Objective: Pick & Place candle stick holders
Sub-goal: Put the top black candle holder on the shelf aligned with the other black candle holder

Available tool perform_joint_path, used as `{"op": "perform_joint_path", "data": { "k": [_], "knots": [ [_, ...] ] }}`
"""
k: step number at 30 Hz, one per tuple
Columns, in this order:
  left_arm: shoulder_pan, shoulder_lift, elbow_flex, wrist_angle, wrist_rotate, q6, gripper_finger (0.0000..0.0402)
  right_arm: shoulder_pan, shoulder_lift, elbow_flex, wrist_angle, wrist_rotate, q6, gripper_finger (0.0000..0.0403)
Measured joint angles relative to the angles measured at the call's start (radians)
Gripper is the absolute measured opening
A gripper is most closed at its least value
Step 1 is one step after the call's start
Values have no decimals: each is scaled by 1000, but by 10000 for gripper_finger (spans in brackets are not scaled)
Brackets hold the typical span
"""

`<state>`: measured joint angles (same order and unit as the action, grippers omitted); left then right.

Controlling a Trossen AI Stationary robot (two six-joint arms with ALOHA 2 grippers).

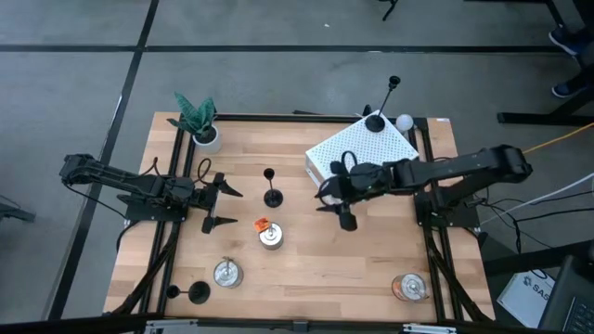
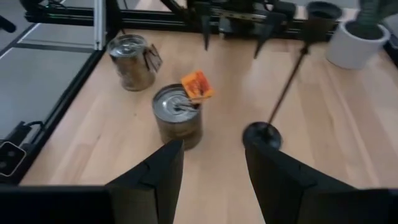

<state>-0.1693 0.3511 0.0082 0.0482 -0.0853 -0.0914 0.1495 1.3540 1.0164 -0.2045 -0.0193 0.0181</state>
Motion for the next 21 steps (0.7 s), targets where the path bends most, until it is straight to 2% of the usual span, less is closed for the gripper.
{"op": "perform_joint_path", "data": {
  "k": [3,13,21],
  "knots": [
    [0,0,0,0,0,0,400,19,29,0,51,7,0,178],
    [0,0,0,0,0,0,400,91,100,0,185,126,0,178],
    [0,0,0,0,0,0,400,116,103,0,185,192,0,178]
  ]
}}
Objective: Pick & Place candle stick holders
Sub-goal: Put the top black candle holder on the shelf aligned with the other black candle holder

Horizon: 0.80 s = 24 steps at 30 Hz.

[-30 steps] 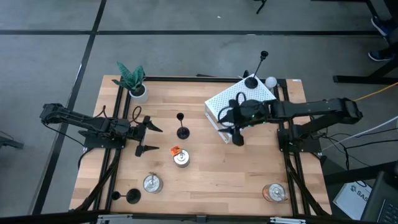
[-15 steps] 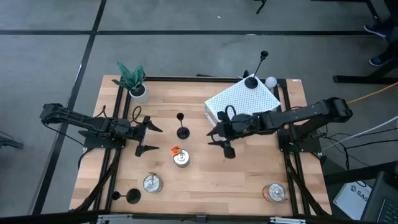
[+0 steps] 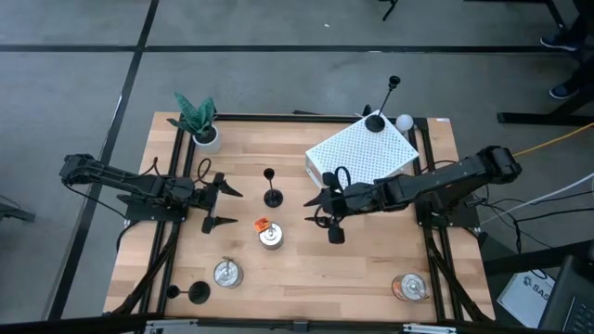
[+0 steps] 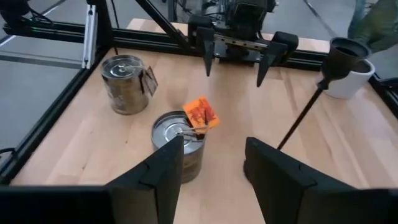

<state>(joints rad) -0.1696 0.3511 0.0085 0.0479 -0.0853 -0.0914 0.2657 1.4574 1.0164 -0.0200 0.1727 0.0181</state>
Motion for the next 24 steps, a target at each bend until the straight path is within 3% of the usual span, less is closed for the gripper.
{"op": "perform_joint_path", "data": {
  "k": [10,18,24],
  "knots": [
    [0,0,0,0,0,0,400,0,1,0,15,60,17,178],
    [0,0,0,0,0,0,400,-16,89,-1,76,105,14,178],
    [0,0,0,0,0,0,400,-73,183,-1,256,142,-96,178]
  ]
}}
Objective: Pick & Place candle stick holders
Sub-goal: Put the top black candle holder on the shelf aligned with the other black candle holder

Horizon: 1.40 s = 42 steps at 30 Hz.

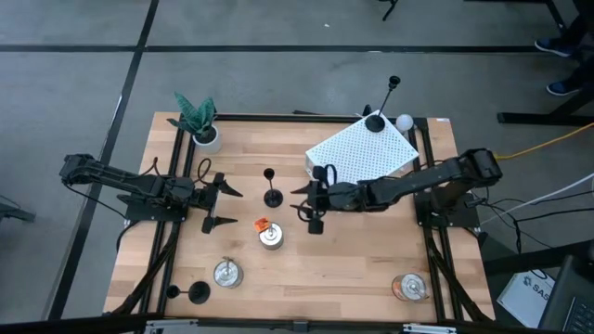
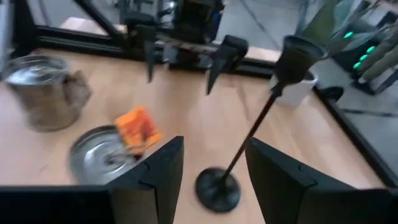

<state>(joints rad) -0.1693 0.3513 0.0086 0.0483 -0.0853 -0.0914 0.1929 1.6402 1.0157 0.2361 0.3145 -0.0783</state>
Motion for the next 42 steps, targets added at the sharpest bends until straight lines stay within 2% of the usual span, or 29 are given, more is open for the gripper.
{"op": "perform_joint_path", "data": {
  "k": [6,15,22,29,34,42],
  "knots": [
    [0,0,0,0,0,0,400,-77,101,0,163,-7,-11,178],
    [0,0,0,0,0,0,400,-145,220,1,342,-94,-4,178],
    [0,0,0,0,0,0,400,-154,291,82,341,-98,-7,178],
    [0,0,0,0,0,0,400,-156,317,147,262,-98,-4,175],
    [0,0,0,0,0,0,400,-156,317,147,251,-73,-5,146],
    [0,0,0,0,0,0,400,-156,317,147,215,-72,-4,67]
  ]
}}
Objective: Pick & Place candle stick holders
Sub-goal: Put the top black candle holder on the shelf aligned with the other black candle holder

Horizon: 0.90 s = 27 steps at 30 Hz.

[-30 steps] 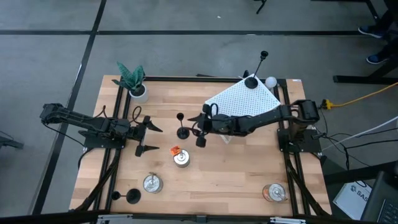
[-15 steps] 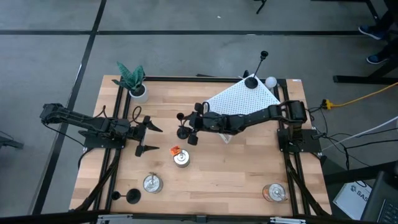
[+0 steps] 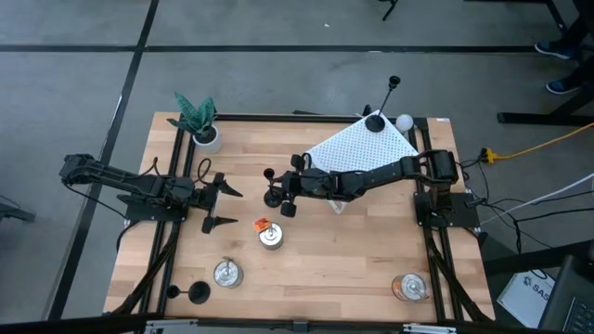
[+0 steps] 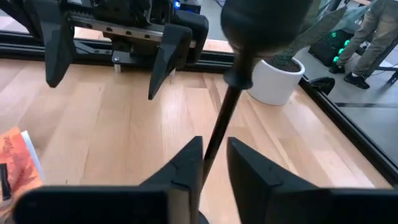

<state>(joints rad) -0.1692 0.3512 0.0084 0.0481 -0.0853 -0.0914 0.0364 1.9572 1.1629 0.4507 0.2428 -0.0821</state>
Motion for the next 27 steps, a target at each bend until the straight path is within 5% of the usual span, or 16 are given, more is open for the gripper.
{"op": "perform_joint_path", "data": {
  "k": [8,20,27],
  "knots": [
    [0,0,0,0,0,0,400,1,0,0,6,-3,-1,14],
    [0,0,0,0,0,0,400,0,-17,0,9,-4,-5,11],
    [0,0,0,0,0,0,400,2,-75,0,13,-100,26,10]
  ]
}}
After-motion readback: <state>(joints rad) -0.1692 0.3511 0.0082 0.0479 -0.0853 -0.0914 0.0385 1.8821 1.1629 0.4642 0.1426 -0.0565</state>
